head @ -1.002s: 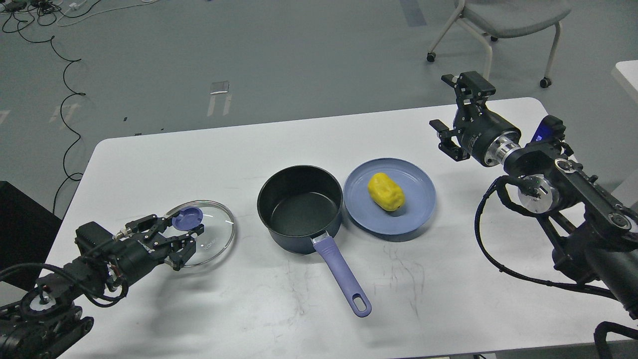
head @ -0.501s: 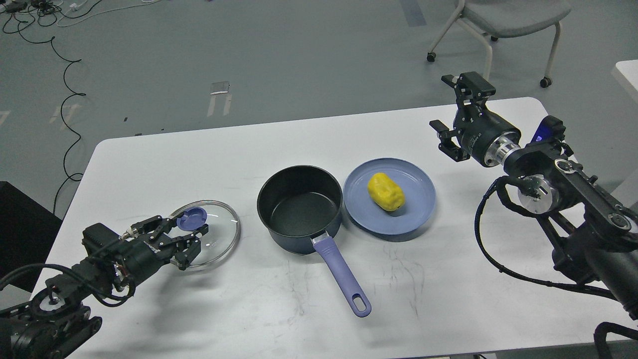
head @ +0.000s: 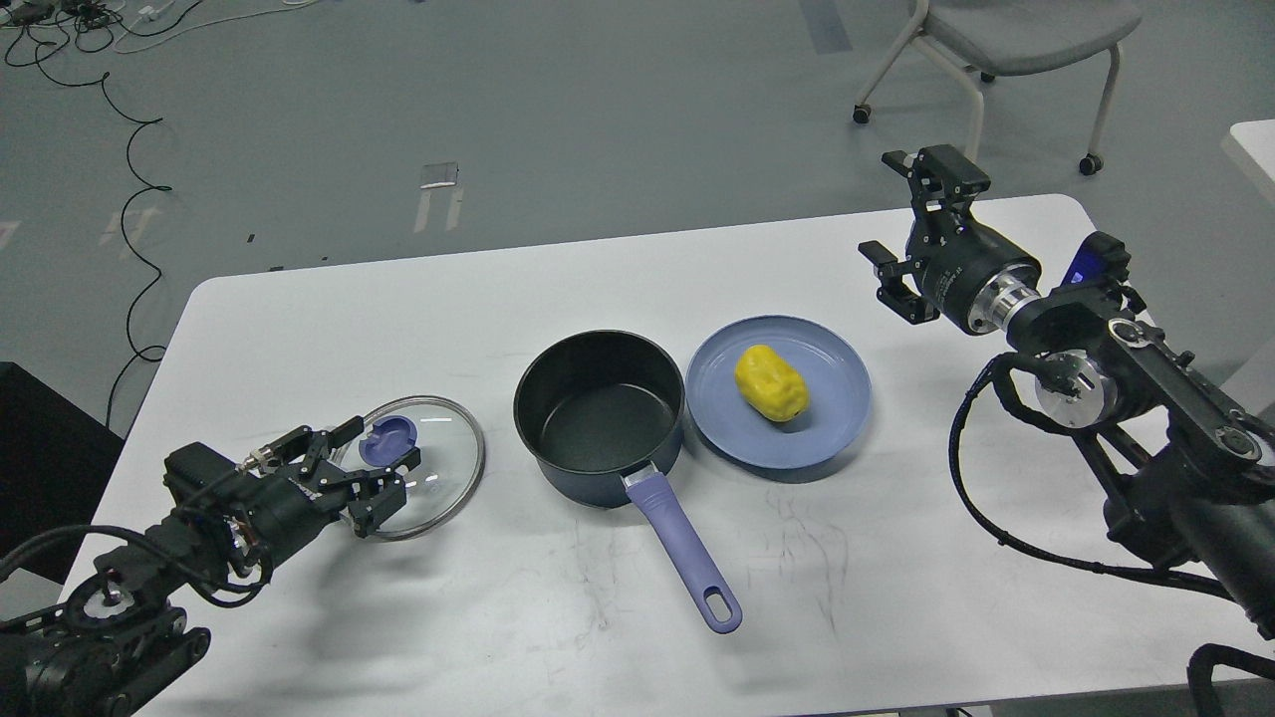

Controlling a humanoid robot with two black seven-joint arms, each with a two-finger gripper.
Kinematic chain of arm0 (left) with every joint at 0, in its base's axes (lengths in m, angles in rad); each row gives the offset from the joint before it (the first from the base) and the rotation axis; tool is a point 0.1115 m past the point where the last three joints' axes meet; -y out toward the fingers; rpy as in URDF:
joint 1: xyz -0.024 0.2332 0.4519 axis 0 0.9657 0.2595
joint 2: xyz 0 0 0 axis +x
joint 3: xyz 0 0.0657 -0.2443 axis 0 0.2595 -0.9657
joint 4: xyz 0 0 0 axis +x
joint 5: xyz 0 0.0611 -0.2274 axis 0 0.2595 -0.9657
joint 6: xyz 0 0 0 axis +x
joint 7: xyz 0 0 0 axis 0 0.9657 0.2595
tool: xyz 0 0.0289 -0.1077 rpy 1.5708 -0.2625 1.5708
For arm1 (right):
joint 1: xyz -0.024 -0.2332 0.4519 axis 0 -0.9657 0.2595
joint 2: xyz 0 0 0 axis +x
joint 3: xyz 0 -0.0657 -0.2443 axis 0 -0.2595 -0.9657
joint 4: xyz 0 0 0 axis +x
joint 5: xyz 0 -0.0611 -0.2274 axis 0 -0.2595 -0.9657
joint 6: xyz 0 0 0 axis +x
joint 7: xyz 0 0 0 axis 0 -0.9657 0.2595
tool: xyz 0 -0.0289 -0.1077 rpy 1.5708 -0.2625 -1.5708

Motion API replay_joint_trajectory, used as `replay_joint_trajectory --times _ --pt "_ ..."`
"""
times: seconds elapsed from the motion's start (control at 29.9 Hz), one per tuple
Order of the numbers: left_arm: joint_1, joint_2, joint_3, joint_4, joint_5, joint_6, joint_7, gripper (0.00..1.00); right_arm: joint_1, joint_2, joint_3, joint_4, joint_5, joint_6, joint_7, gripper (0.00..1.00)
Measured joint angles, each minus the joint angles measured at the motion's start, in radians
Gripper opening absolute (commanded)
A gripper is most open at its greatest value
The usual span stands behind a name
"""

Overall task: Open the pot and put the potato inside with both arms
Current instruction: 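Lower the lid onto the table beside the saucepan and release, then withdraw the left gripper away from the lid, then reach the right gripper to the yellow potato on the blue plate and grasp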

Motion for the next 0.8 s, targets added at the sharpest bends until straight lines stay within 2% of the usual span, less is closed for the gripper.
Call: replay_joint_trajectory --times 0.3,0.37,0.57,0.63,0.73,0.8 --pt "-0.169 0.057 -0.003 -0.086 -0.427 -0.005 0.0 0.98 0.022 -0.013 -0.049 0.012 -0.055 -0.012 0.003 1.0" --pt "-0.249 0.067 -0.01 -0.104 -0.572 -0.081 0.001 0.98 0.042 -0.028 -0.098 0.017 -0.131 -0.012 0.003 1.0" --pt "-0.452 0.075 -0.083 -0.104 -1.158 -0.487 0.001 0.98 0.127 -0.102 -0.32 0.043 -0.368 -0.005 0.006 1.0" --pt "-0.478 0.075 -0.098 -0.1 -1.349 -0.579 0.015 0.98 0.166 -0.145 -0.423 0.054 -0.458 0.0 0.006 1.0" --pt "-0.497 0.075 -0.109 -0.099 -1.456 -0.631 0.065 0.98 0.22 -0.183 -0.549 0.055 -0.624 0.007 0.006 1.0" --pt "-0.499 0.072 -0.114 -0.099 -1.47 -0.639 0.081 0.98 0.248 -0.194 -0.612 0.039 -0.743 0.012 0.006 1.0"
